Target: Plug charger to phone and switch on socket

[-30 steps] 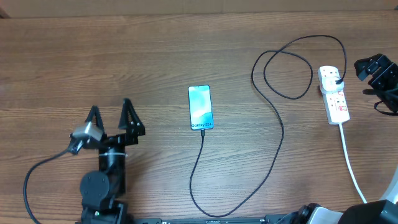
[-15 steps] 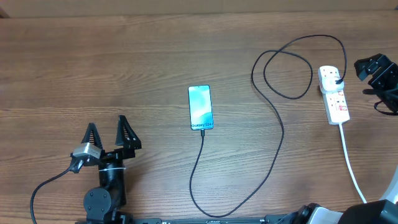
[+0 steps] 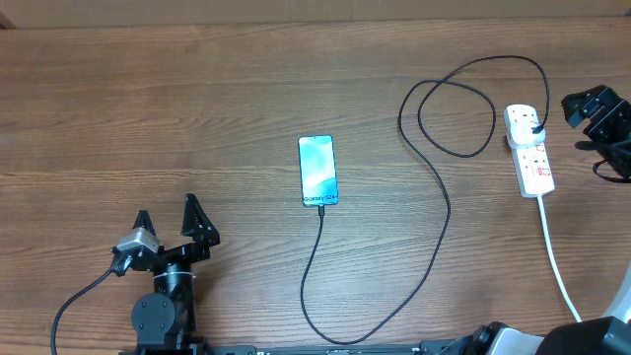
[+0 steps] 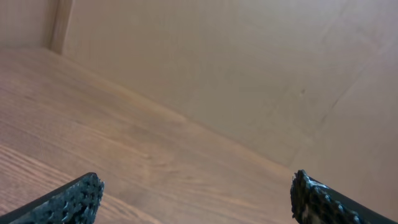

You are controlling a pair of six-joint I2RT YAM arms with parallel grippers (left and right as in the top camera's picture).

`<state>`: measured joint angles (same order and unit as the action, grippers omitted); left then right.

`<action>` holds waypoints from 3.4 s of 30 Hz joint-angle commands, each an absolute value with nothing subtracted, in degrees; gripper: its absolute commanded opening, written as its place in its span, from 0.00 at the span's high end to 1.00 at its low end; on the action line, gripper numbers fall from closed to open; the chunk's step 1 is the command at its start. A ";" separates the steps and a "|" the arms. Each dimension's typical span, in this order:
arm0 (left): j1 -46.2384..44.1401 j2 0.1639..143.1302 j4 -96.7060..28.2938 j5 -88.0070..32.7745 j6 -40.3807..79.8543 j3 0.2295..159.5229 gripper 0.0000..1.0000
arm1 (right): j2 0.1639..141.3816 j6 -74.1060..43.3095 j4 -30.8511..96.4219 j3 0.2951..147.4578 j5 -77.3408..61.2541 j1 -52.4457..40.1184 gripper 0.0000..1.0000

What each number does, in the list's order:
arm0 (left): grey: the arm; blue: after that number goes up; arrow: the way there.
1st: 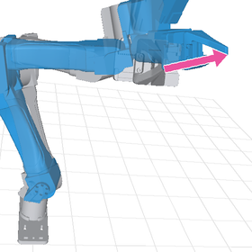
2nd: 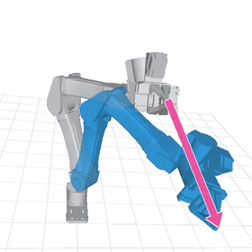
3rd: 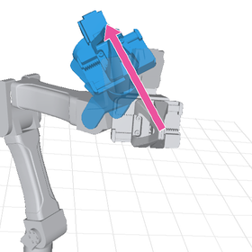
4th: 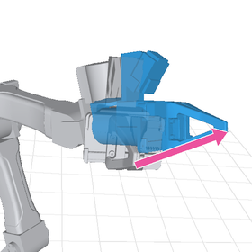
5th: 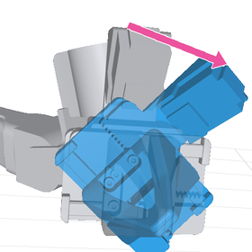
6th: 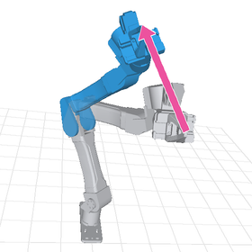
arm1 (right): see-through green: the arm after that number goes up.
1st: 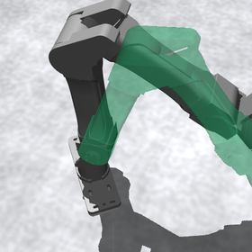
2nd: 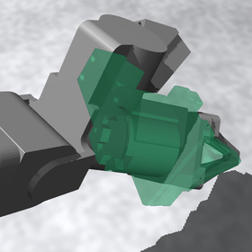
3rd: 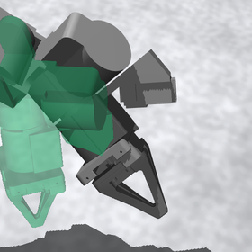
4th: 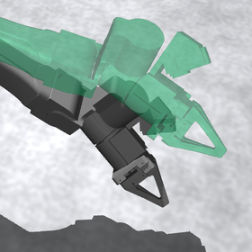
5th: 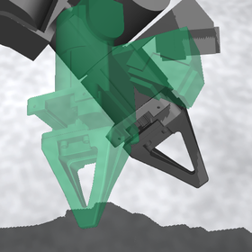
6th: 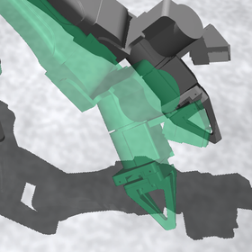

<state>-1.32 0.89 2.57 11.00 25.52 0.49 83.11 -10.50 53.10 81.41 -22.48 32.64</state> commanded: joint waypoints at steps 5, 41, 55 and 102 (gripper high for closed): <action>0.40 0.19 -0.47 3.07 15.14 0.27 0.00 | 83.15 -10.48 52.86 81.47 -22.28 32.75 0.00; 1.15 0.21 -4.47 0.19 0.38 0.27 0.00 | 83.15 -10.48 52.86 81.47 -22.28 32.75 0.00; 1.15 0.21 -4.47 0.19 0.38 0.27 0.00 | 83.15 -10.48 52.86 81.47 -22.31 32.75 0.00; 1.15 0.21 -4.47 0.19 0.38 0.27 0.00 | 77.93 -10.44 44.82 81.32 -20.10 23.66 0.00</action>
